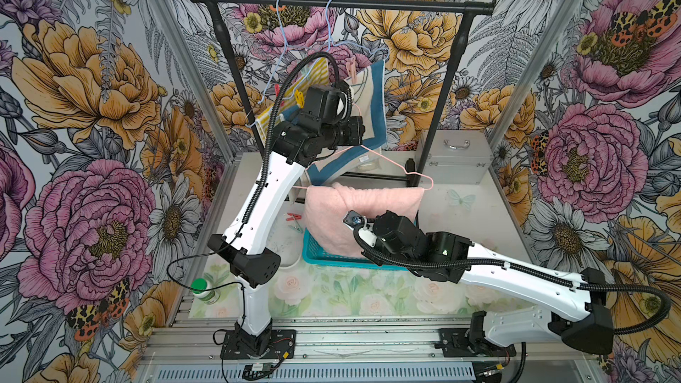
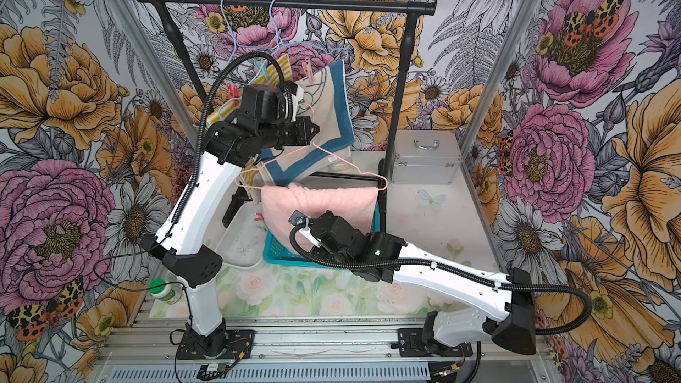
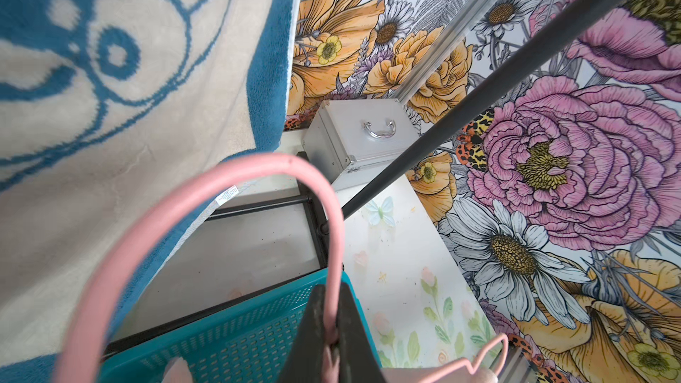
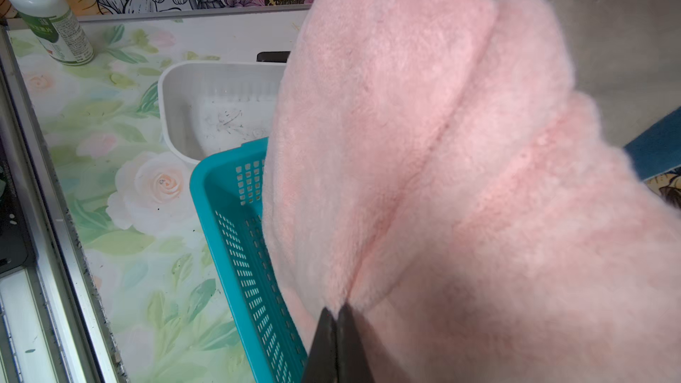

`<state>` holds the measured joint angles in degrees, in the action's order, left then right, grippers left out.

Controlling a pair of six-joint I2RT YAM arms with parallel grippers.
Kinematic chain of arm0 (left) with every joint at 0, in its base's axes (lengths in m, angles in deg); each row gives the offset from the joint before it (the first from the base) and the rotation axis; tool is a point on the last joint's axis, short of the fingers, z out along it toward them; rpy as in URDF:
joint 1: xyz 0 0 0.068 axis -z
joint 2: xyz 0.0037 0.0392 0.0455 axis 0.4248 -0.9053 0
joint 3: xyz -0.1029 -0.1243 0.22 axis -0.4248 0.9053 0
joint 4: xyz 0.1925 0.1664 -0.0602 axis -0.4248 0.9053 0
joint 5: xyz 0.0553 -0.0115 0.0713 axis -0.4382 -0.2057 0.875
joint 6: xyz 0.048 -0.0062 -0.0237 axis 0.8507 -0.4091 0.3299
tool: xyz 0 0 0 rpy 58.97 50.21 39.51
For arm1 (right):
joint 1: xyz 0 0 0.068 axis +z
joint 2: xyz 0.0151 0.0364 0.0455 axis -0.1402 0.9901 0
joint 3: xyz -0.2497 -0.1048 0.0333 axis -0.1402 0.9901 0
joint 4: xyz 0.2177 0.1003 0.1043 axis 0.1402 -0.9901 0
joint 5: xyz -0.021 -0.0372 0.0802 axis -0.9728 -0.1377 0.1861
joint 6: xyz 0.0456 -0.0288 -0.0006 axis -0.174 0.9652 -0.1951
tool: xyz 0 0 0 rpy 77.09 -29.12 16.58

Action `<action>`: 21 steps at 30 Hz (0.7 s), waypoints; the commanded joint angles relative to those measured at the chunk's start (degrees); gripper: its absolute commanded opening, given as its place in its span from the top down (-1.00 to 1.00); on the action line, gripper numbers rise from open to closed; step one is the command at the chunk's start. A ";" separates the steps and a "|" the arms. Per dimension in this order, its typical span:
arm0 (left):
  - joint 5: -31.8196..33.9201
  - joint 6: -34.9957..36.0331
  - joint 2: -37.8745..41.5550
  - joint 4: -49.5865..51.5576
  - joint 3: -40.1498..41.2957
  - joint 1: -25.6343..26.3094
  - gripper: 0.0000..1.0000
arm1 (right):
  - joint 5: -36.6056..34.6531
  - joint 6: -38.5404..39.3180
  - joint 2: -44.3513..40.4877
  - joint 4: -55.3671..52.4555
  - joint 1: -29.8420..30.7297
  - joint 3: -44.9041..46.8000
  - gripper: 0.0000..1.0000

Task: Remove the clothespins securing towels to the hanger
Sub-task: Remove the towel from the hanger.

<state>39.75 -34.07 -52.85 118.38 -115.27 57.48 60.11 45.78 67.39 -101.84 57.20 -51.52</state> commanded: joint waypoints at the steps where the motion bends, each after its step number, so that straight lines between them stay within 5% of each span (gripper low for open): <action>1: -1.06 -1.80 2.79 -3.67 -4.13 -0.78 1.00 | 1.18 -1.58 1.87 -0.51 -0.65 2.21 1.00; 21: -1.53 -5.70 7.73 -4.91 -10.43 -0.43 1.00 | 11.10 -5.49 6.26 7.27 -7.77 12.99 1.00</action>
<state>38.18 -38.68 -48.87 116.89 -124.67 57.48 68.70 41.52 72.72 -95.57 49.98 -39.15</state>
